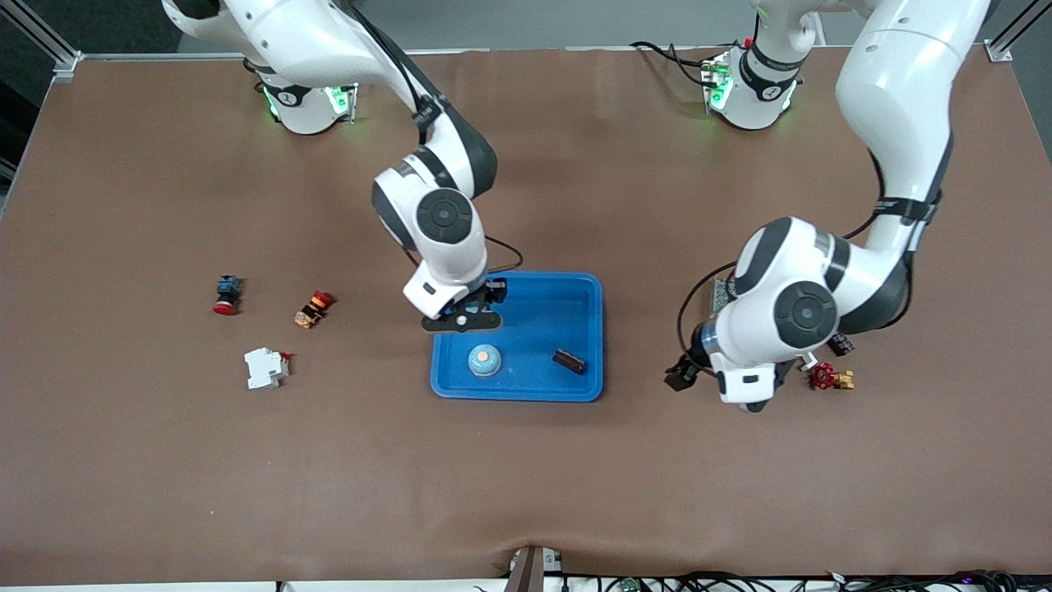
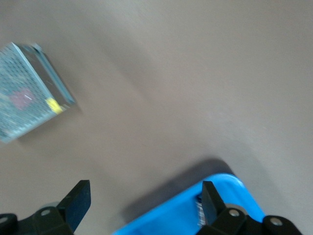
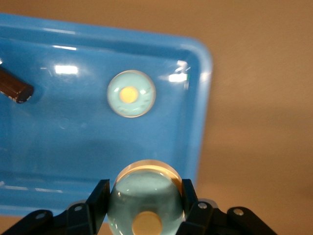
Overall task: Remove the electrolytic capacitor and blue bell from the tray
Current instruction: 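Return the left gripper to the tray while the right gripper lifts the bell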
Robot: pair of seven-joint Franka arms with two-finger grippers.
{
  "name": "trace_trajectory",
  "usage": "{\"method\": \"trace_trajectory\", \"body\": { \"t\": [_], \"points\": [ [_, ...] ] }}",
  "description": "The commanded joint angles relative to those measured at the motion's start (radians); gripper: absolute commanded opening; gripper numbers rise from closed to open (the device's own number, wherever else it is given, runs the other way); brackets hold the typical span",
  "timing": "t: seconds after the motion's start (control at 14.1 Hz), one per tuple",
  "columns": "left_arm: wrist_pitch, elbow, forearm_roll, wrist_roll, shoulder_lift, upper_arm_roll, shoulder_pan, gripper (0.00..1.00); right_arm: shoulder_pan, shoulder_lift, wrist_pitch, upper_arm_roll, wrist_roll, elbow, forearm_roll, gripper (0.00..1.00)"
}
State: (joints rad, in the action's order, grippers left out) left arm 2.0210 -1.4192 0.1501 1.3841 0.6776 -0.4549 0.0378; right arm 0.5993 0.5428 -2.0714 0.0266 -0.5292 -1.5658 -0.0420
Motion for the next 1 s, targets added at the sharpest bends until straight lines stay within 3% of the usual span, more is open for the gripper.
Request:
{"method": "trace_trajectory", "body": {
  "t": [0.0, 0.21, 0.57, 0.92],
  "points": [
    [0.077, 0.039, -0.014, 0.093, 0.043, 0.007, 0.051, 1.0, -0.094, -0.069, 0.046, 0.016, 0.188, -0.026, 0.019, 0.4],
    [0.22, 0.043, -0.012, 0.219, 0.082, 0.012, 0.117, 1.0, -0.183, -0.092, 0.097, 0.013, 0.381, -0.013, 0.019, 0.4],
    [0.336, 0.045, -0.01, 0.311, 0.135, 0.019, 0.18, 0.96, -0.36, -0.099, 0.152, 0.007, 0.803, 0.013, 0.018, 0.4],
    [0.364, 0.045, -0.01, 0.397, 0.174, 0.116, 0.289, 0.85, -0.502, -0.09, 0.14, 0.007, 1.16, 0.012, 0.007, 0.4]
  ]
}}
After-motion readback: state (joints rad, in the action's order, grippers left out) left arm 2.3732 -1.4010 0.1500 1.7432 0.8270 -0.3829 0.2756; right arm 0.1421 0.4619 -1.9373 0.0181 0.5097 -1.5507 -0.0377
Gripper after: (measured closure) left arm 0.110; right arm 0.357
